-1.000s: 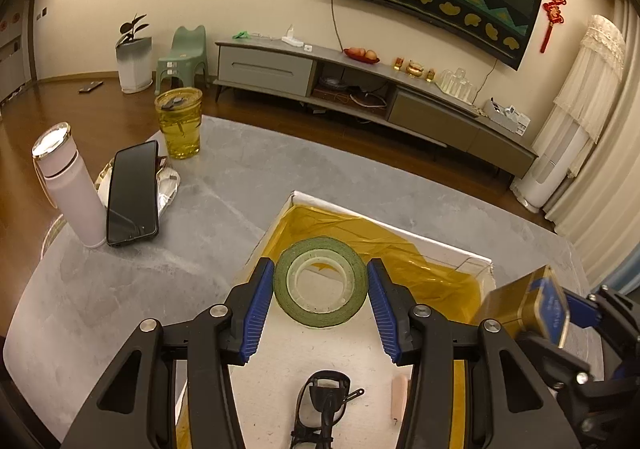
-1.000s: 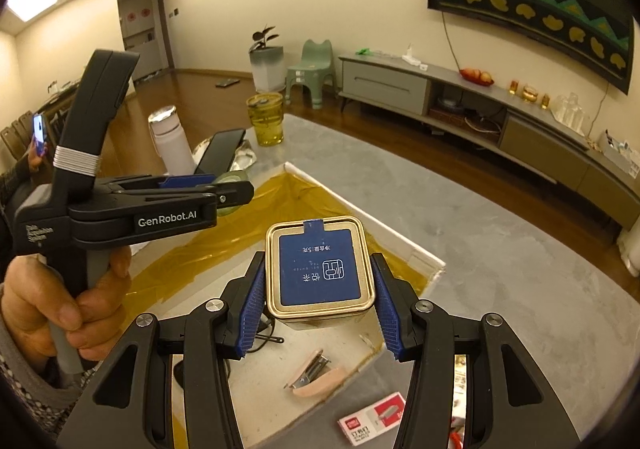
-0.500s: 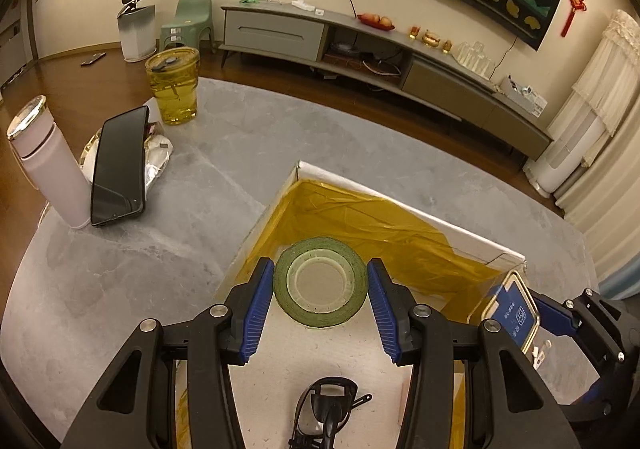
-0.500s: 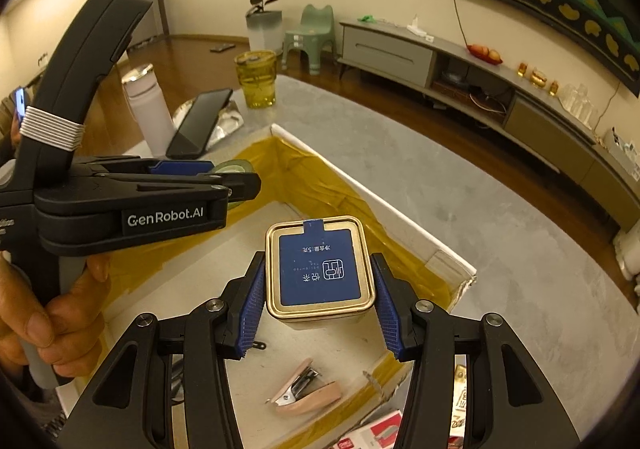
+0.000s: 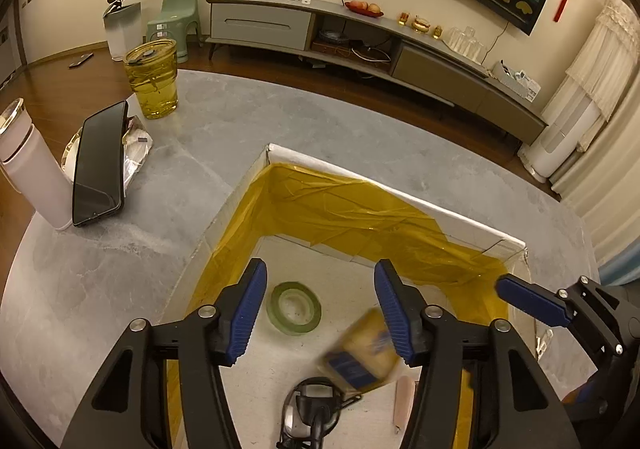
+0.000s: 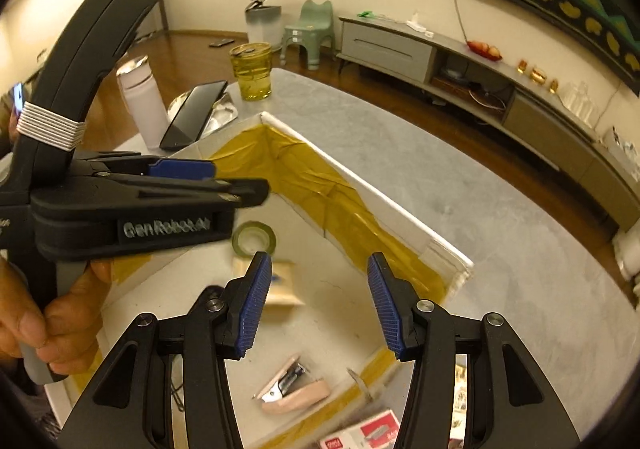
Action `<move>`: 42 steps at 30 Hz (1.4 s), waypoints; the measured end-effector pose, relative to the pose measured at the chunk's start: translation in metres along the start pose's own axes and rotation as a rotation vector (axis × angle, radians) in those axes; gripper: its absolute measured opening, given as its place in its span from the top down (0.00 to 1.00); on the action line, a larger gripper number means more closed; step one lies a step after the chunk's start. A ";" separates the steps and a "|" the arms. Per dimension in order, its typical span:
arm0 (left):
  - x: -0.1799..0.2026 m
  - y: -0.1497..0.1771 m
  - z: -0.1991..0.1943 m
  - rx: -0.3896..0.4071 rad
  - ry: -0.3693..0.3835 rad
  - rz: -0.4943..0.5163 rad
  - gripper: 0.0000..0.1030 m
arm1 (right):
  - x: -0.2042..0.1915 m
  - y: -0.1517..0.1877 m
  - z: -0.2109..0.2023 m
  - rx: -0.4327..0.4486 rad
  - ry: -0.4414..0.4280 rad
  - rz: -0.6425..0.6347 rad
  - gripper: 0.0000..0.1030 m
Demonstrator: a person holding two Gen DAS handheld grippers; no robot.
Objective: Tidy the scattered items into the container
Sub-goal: 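Open the left tool over the box dropping the tape while the right tool releases the tin, then move both tools away from the box toward the scattered items on the table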
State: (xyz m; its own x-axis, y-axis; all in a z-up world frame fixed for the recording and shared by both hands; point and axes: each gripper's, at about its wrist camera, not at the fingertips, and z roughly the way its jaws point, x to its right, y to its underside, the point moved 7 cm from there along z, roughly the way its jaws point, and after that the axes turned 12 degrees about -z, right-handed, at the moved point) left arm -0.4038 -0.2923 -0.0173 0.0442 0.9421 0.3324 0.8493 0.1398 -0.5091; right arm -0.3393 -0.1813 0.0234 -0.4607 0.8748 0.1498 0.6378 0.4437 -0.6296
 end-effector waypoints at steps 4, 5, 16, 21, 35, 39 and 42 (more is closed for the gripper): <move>0.000 0.000 -0.005 0.004 0.009 -0.009 0.44 | 0.004 0.011 -0.023 0.035 -0.045 0.055 0.48; 0.001 0.000 -0.007 0.009 0.012 -0.005 0.44 | 0.003 0.015 -0.030 0.044 -0.050 0.058 0.48; 0.028 0.020 -0.035 0.070 0.045 0.085 0.44 | -0.007 0.055 -0.110 0.181 -0.114 0.106 0.49; 0.045 0.034 -0.052 0.105 0.067 0.138 0.44 | -0.005 0.059 -0.127 0.234 -0.133 0.142 0.49; 0.080 0.071 -0.095 0.148 0.074 0.220 0.44 | -0.008 0.084 -0.155 0.266 -0.154 0.193 0.49; 0.093 0.087 -0.103 0.157 0.079 0.259 0.44 | -0.003 0.098 -0.171 0.284 -0.150 0.218 0.49; 0.105 0.101 -0.111 0.173 0.088 0.294 0.44 | 0.000 0.112 -0.184 0.295 -0.139 0.232 0.49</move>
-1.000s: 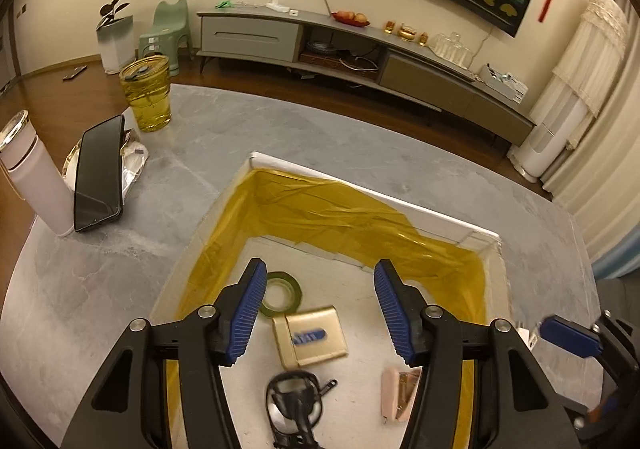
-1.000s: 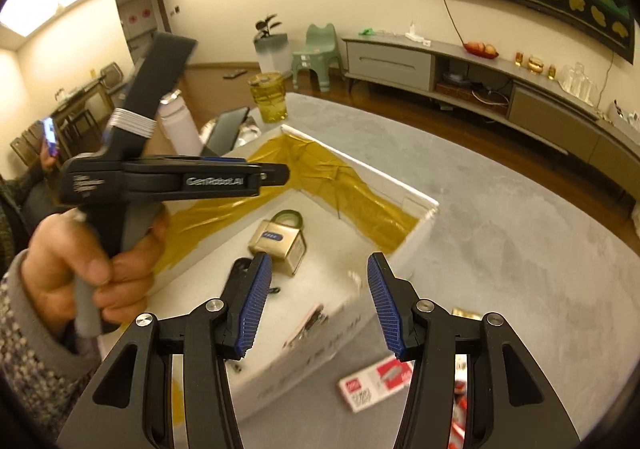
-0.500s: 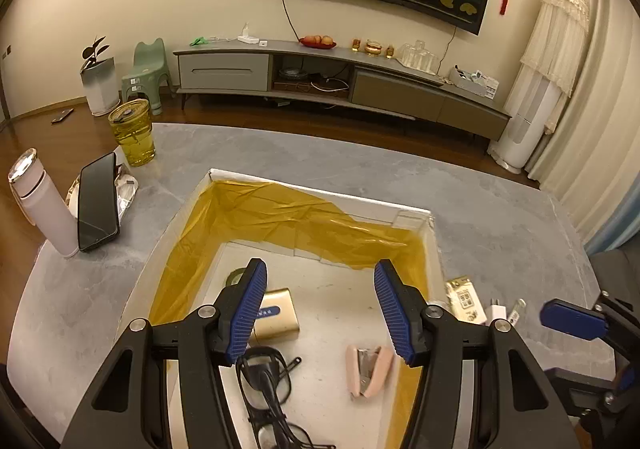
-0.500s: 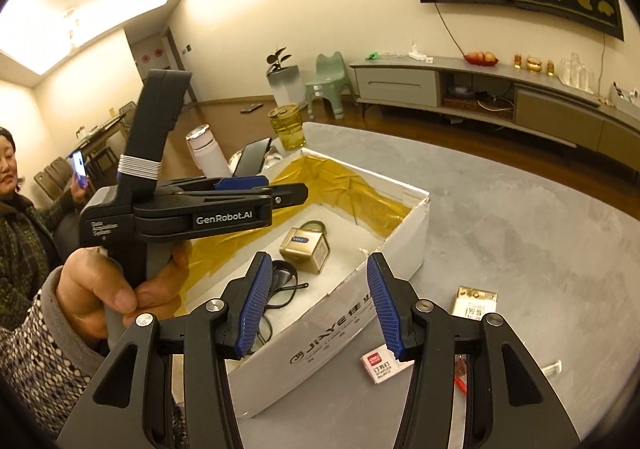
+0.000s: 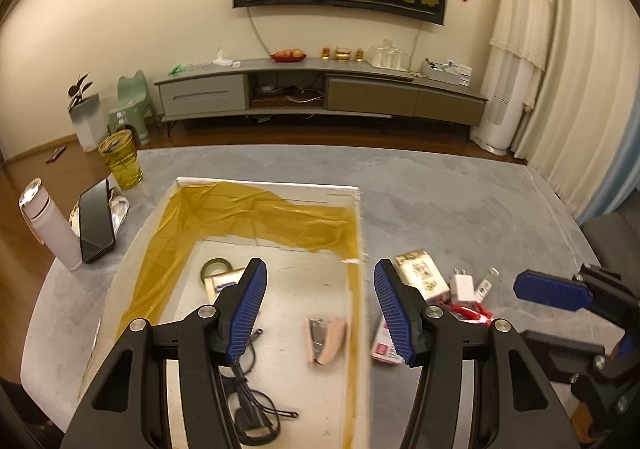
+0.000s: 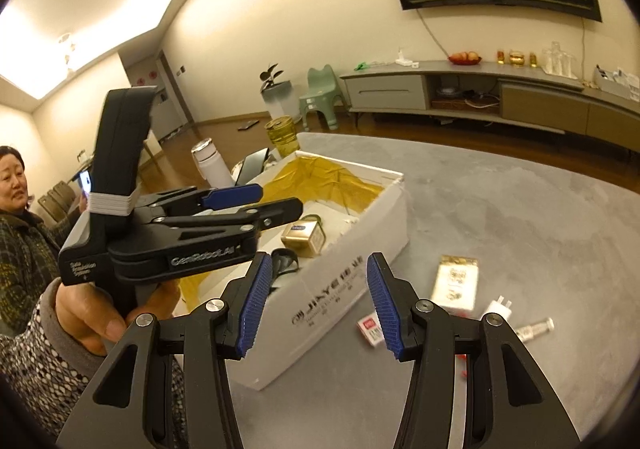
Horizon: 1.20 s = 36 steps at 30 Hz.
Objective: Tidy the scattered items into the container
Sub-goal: 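Move both tools away from the box toward the scattered items on the table, then grasp the red-white staples box with the left tool while the right tool grasps the red toy figure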
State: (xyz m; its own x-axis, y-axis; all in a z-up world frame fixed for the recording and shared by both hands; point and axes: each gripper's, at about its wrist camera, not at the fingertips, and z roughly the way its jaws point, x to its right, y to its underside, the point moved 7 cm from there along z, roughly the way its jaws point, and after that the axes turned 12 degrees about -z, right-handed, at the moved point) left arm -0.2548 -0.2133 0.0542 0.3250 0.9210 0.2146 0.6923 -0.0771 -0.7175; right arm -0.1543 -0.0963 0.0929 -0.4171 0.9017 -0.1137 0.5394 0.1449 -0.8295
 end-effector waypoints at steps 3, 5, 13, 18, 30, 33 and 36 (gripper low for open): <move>0.014 0.008 -0.010 0.018 0.014 0.029 0.44 | 0.005 0.005 -0.014 0.009 0.011 0.008 0.49; 0.023 0.014 -0.014 0.020 0.024 0.043 0.44 | 0.009 0.008 -0.024 0.016 0.019 0.014 0.49; 0.064 0.044 -0.016 0.003 0.054 0.118 0.44 | 0.033 0.029 -0.055 0.029 0.099 0.042 0.49; 0.085 0.066 -0.001 -0.043 0.061 0.155 0.44 | 0.052 0.043 -0.060 0.010 0.132 0.064 0.49; 0.106 0.107 0.049 -0.135 0.020 0.223 0.44 | 0.104 0.088 -0.035 -0.136 0.213 0.111 0.49; 0.101 0.111 0.070 -0.161 -0.007 0.220 0.44 | 0.119 0.103 -0.027 -0.181 0.216 0.148 0.49; 0.102 0.114 0.084 -0.183 -0.004 0.218 0.44 | 0.128 0.113 -0.023 -0.207 0.218 0.160 0.49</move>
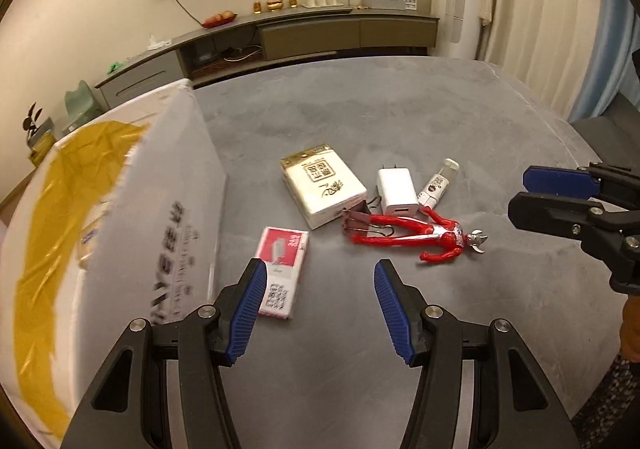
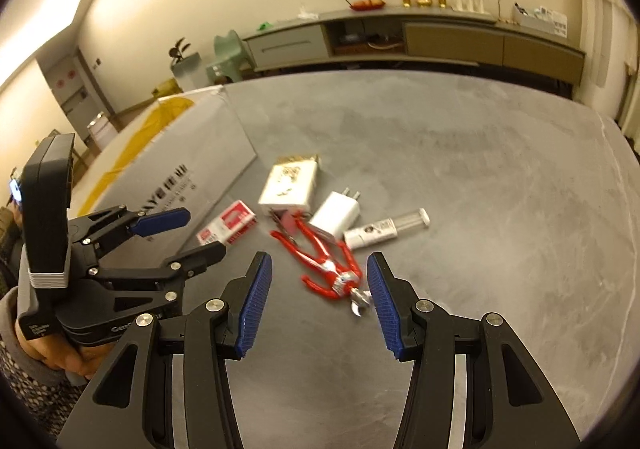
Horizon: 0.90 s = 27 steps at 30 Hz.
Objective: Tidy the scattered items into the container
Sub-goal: 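Grasp the red-white staples box with the left tool while the right tool grasps the red toy figure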
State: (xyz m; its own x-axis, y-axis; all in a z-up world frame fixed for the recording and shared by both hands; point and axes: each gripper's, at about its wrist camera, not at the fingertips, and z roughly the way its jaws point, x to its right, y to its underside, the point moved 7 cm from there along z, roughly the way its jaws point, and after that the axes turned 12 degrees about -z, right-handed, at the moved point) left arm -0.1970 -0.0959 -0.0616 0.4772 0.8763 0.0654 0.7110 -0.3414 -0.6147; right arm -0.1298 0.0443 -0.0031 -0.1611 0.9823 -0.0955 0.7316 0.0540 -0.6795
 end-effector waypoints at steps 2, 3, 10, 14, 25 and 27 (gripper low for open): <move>0.001 0.001 0.009 -0.025 -0.012 0.002 0.44 | 0.000 0.004 0.006 -0.014 -0.003 -0.004 0.49; 0.003 0.001 0.011 -0.028 -0.009 0.002 0.44 | -0.001 0.005 0.009 -0.020 -0.007 -0.007 0.49; -0.015 0.004 0.034 -0.060 -0.056 -0.030 0.44 | -0.003 0.009 0.045 -0.071 -0.029 -0.046 0.49; -0.020 0.003 0.041 -0.079 -0.036 -0.052 0.44 | -0.005 0.010 0.059 -0.088 -0.036 -0.065 0.49; -0.023 0.002 0.047 -0.092 0.014 -0.056 0.49 | -0.016 0.023 0.060 -0.159 -0.163 -0.011 0.84; -0.027 0.001 0.048 -0.084 0.005 -0.059 0.49 | -0.015 0.023 0.061 -0.157 -0.143 -0.024 0.75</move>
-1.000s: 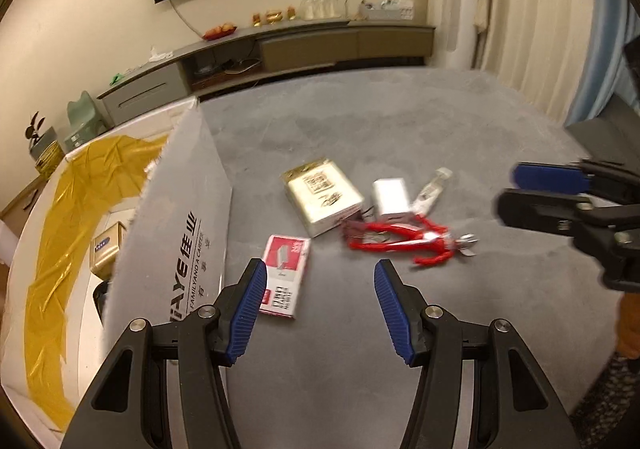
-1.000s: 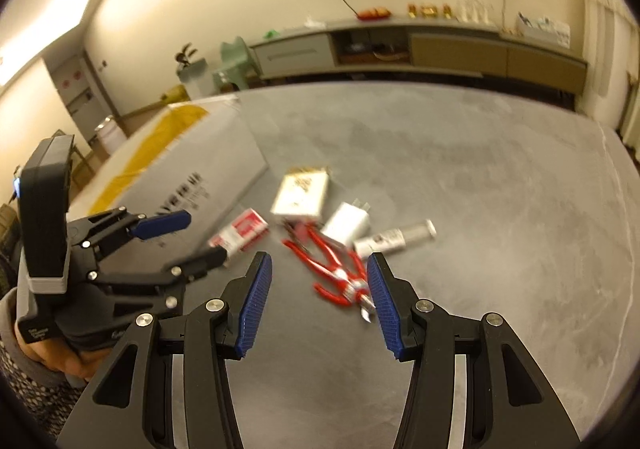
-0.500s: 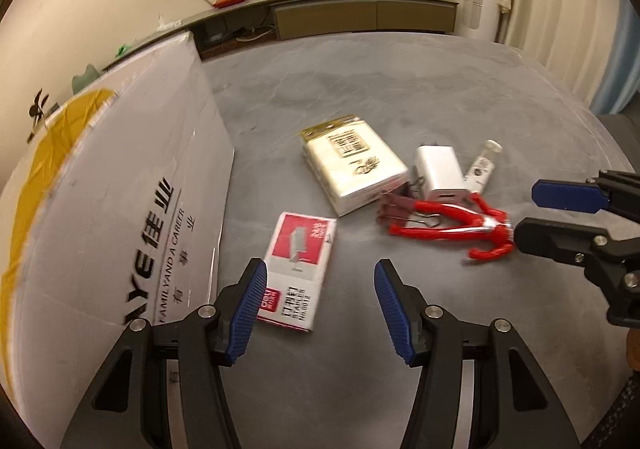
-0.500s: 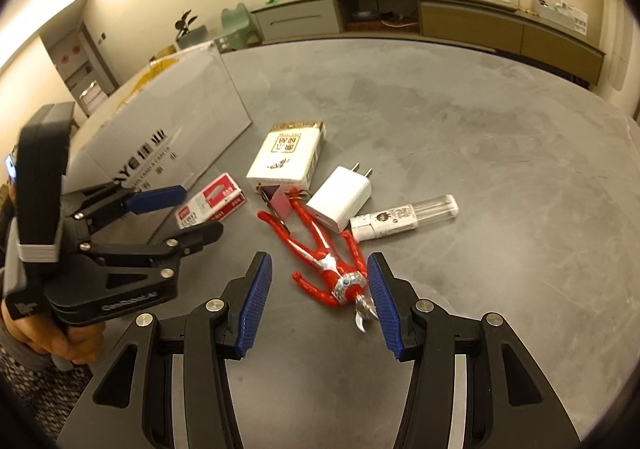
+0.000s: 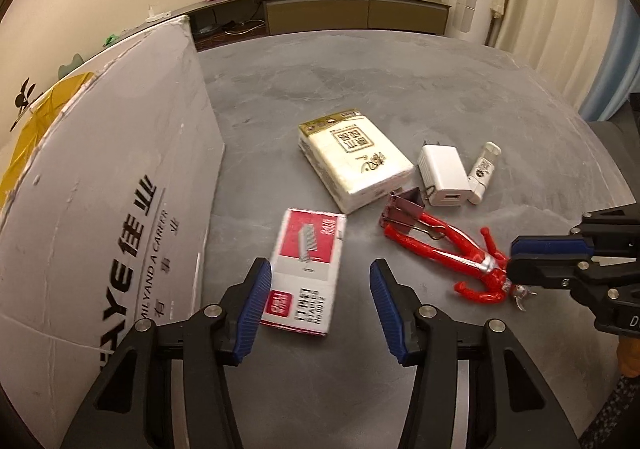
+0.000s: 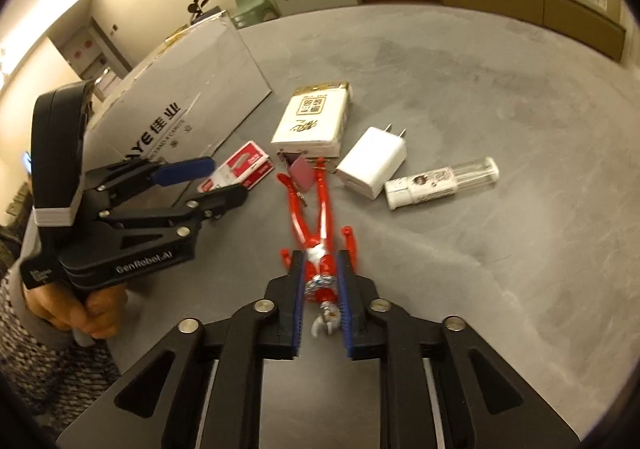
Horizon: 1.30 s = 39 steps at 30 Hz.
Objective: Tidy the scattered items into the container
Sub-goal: 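Grasp the red-white staples box with the left tool while the right tool grasps the red toy figure, then lift and carry the staples box with the left tool while the right tool carries the figure over the box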
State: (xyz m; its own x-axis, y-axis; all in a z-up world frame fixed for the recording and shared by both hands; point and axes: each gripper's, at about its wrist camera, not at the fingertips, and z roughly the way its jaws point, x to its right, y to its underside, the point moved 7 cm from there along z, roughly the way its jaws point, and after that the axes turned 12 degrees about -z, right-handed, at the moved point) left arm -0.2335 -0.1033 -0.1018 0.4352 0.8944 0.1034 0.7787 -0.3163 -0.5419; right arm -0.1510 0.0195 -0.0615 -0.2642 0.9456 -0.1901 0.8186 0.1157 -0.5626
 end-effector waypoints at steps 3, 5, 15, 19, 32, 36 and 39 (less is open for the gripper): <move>-0.001 0.001 0.004 0.005 -0.018 0.009 0.49 | 0.003 -0.003 0.007 0.003 0.021 -0.014 0.65; -0.002 0.001 0.009 -0.004 -0.025 0.009 0.49 | 0.001 -0.004 0.014 -0.002 0.023 -0.032 0.64; -0.007 0.000 0.013 -0.004 -0.019 -0.011 0.62 | -0.010 0.000 0.024 -0.037 0.064 -0.091 0.68; -0.008 -0.004 0.007 0.017 -0.006 -0.017 0.62 | -0.009 0.004 0.016 -0.033 0.065 -0.082 0.68; -0.005 -0.005 -0.009 0.055 0.017 -0.010 0.62 | -0.005 0.013 -0.007 -0.003 0.072 -0.036 0.68; -0.004 -0.003 -0.012 0.061 0.018 -0.004 0.62 | 0.000 0.006 -0.024 0.053 0.046 0.004 0.69; -0.004 -0.003 -0.011 0.060 0.018 0.000 0.62 | 0.005 0.004 -0.023 0.055 0.000 0.060 0.70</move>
State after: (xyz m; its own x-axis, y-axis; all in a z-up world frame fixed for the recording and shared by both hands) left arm -0.2325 -0.1091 -0.0912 0.4433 0.8886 0.1181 0.7508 -0.2960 -0.5905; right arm -0.1370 0.0314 -0.0458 -0.2156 0.9504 -0.2242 0.8036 0.0422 -0.5937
